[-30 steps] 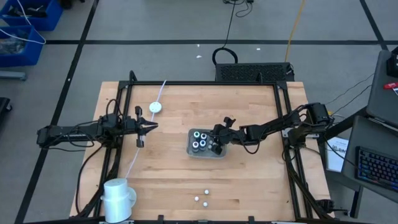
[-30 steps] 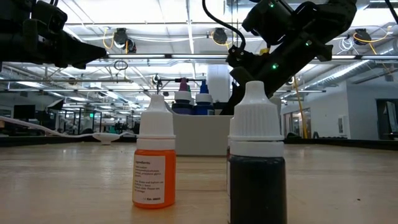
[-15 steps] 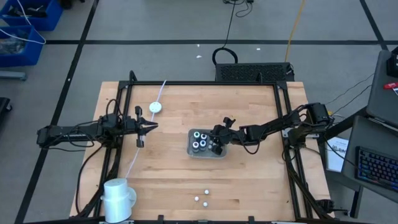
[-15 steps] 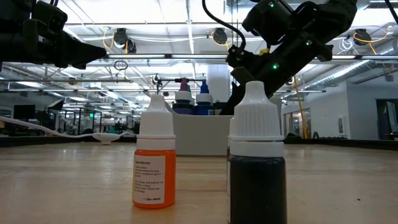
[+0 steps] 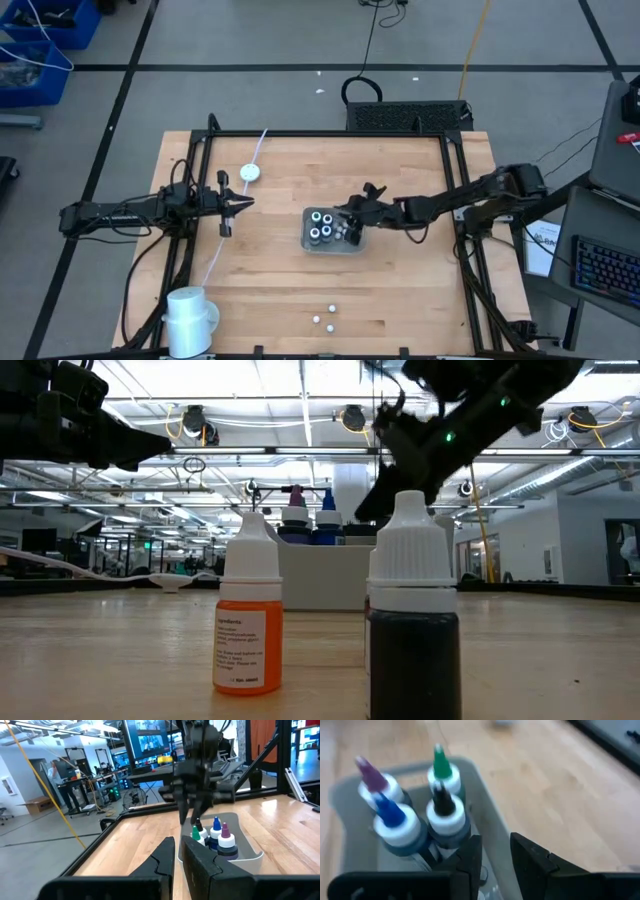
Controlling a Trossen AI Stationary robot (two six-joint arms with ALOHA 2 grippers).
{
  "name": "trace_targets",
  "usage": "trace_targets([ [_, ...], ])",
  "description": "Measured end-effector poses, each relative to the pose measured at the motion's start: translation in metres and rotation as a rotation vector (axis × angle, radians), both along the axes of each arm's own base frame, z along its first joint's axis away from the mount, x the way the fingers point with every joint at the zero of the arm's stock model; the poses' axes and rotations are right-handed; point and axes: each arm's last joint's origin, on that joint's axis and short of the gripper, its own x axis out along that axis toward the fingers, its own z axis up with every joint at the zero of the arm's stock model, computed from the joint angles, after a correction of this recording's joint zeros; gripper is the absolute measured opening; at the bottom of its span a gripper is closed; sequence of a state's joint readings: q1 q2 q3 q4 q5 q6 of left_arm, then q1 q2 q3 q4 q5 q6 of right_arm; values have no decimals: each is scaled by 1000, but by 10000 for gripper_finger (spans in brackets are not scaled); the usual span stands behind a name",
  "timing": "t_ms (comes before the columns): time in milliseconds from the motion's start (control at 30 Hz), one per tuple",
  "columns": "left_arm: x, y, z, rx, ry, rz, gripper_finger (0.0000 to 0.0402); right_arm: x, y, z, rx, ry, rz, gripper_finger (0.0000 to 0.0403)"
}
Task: Pick & Place food coloring
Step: Put the small orange food coloring bottle into the gray container
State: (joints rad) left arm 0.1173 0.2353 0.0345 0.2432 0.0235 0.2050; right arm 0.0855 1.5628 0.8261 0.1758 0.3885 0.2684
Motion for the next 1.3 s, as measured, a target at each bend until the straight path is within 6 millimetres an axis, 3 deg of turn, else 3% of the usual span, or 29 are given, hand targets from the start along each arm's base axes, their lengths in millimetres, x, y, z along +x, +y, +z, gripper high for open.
trace_targets([
  [233, 0, 0, -1, -2, 7, 0, 42, -30, 8, 52, -47, -77, 73, 63],
  [367, 0, 0, -1, -5, 7, 0, 42, -62, 14, 84, -53, -141, 172, 30],
  [500, 0, 0, -1, -5, 7, 0, 42, -100, 11, 97, -38, -264, 214, 3],
  [667, 0, 0, -1, -7, 7, 0, 42, -143, 4, 76, -21, -361, 253, 5],
  [833, 0, 0, -1, -49, 3, -7, 42, -168, 3, 42, -5, -551, 365, 2],
  [967, 0, 0, 0, -24, -1, 3, 42, -180, 1, 22, -11, -607, 367, 1],
  [1300, 0, 0, 0, -20, 0, 5, 42, -189, -8, -5, -29, -594, 314, 1],
])
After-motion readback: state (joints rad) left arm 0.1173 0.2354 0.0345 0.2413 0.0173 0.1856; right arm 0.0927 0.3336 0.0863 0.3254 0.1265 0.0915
